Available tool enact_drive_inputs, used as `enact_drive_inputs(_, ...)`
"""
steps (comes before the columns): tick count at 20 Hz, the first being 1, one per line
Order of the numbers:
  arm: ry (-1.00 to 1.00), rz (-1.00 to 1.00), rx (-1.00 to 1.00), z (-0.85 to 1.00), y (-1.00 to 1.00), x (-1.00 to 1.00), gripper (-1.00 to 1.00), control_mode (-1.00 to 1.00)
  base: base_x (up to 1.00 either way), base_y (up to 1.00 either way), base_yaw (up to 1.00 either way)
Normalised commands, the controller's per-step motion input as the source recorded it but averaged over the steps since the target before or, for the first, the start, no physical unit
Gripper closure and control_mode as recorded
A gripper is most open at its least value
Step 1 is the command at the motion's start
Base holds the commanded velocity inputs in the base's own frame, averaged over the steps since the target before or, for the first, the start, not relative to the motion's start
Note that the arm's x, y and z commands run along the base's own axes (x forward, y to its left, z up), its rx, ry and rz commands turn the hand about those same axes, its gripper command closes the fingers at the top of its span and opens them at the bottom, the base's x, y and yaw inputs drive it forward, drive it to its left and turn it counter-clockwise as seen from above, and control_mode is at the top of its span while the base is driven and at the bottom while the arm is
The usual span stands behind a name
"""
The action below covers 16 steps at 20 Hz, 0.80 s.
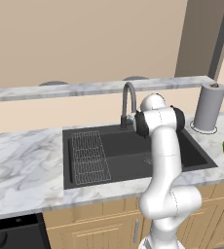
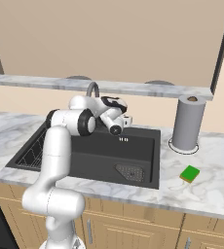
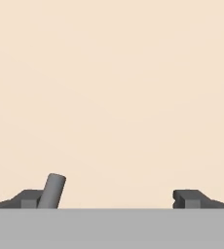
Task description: Soak the sponge with water for a few seconds and then drop it inside the sink.
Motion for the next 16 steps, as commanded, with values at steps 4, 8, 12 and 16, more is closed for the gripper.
enact_drive_inputs(4, 0.03, 0.00, 0.00, -0.02, -0.40, 0.08, -1.00, -1.00, 0.00, 0.00, 0.00)
enact_drive_inputs(8, 0.05, 0.00, 0.00, -0.07, -0.41, 0.08, -1.00, -1.00, 0.00, 0.00, 0.00)
enact_drive_inputs(12, 0.06, 0.00, 0.00, -0.10, -0.42, 0.06, -1.00, -1.00, 0.00, 0.00, 0.00)
enact_drive_inputs(16, 0.06, 0.00, 0.00, -0.12, -0.45, 0.02, -1.00, -1.00, 0.00, 0.00, 0.00)
